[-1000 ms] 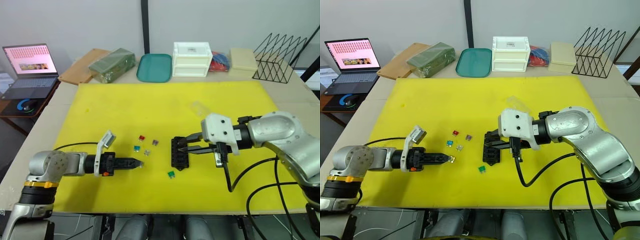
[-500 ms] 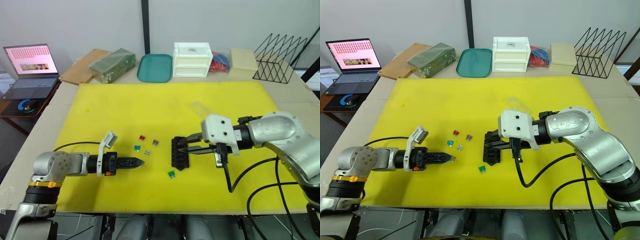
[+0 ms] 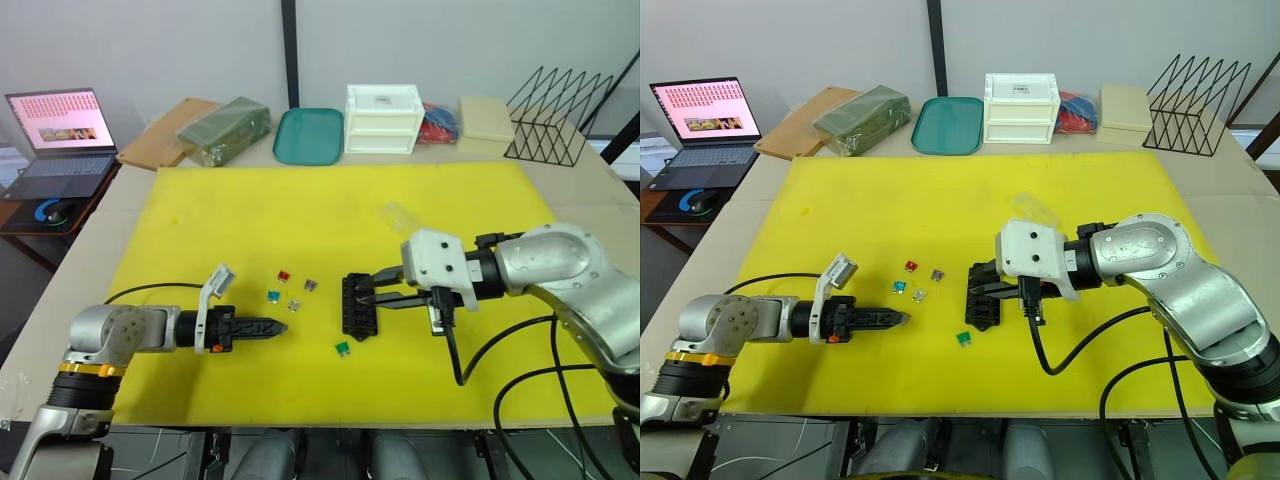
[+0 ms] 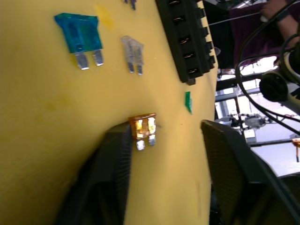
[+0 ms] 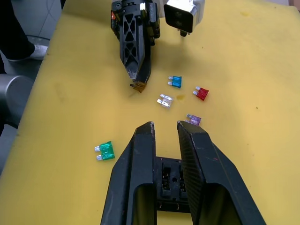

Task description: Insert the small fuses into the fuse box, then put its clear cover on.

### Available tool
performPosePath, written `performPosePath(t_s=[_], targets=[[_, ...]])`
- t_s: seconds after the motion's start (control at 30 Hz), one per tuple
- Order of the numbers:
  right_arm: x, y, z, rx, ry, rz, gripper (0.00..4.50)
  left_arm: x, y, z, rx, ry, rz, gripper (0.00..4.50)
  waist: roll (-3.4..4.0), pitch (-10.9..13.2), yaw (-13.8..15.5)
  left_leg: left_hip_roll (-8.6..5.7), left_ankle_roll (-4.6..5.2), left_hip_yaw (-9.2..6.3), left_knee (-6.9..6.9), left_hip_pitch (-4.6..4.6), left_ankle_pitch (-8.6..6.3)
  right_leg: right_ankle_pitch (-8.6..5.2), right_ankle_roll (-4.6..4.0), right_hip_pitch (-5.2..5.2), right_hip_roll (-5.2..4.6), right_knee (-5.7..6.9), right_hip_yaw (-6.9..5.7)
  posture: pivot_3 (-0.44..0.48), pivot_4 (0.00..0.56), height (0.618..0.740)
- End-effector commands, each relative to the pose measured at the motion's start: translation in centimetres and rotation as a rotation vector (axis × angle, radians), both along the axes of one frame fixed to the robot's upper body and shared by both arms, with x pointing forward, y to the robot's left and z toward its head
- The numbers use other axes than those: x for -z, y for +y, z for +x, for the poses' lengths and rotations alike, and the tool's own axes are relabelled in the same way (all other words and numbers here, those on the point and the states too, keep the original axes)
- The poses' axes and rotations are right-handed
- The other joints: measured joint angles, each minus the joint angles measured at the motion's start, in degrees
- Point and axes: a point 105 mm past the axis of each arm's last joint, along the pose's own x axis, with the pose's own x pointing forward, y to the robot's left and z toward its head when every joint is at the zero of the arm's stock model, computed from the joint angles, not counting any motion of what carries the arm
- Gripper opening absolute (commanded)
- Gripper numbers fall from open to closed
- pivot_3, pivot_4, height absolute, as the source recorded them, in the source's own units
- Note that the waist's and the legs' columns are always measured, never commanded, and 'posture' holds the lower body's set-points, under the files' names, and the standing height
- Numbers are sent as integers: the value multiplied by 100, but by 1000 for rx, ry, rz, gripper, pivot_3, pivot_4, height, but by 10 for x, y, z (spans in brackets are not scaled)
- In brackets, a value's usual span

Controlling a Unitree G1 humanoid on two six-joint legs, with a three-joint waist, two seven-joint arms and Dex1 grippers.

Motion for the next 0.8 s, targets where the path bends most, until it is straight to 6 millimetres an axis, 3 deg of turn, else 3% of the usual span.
performPosePath(t_s=[0.03, 0.27, 0.43, 0.8], targets=[[-4, 0, -1, -13, -34, -7, 893, 15, 3, -6, -5, 48, 47, 1096, 0, 0, -4, 0, 0, 0, 0, 0, 0, 0, 0, -1, 0, 0, 0, 0, 150, 740], [-3, 0, 0, -16, -36, -12, 893, 17, 4, -7, -6, 49, 53, 1096, 1, -1, -8, 1, 0, 0, -1, 0, 0, 0, 0, -2, 1, 1, 0, 0, 150, 740], [-3, 0, 0, -17, -36, -14, 893, 17, 4, -7, -6, 45, 59, 35, 3, -2, -5, 1, 0, 0, -2, 0, 0, 0, 0, -2, 1, 1, 0, 0, 150, 740], [-3, 0, 2, -13, -34, -13, 893, 18, 4, -6, -6, 18, 65, 35, 5, -3, -3, 1, 0, 0, -2, 1, 0, 0, 0, -2, 1, 1, 0, 0, 150, 740]])
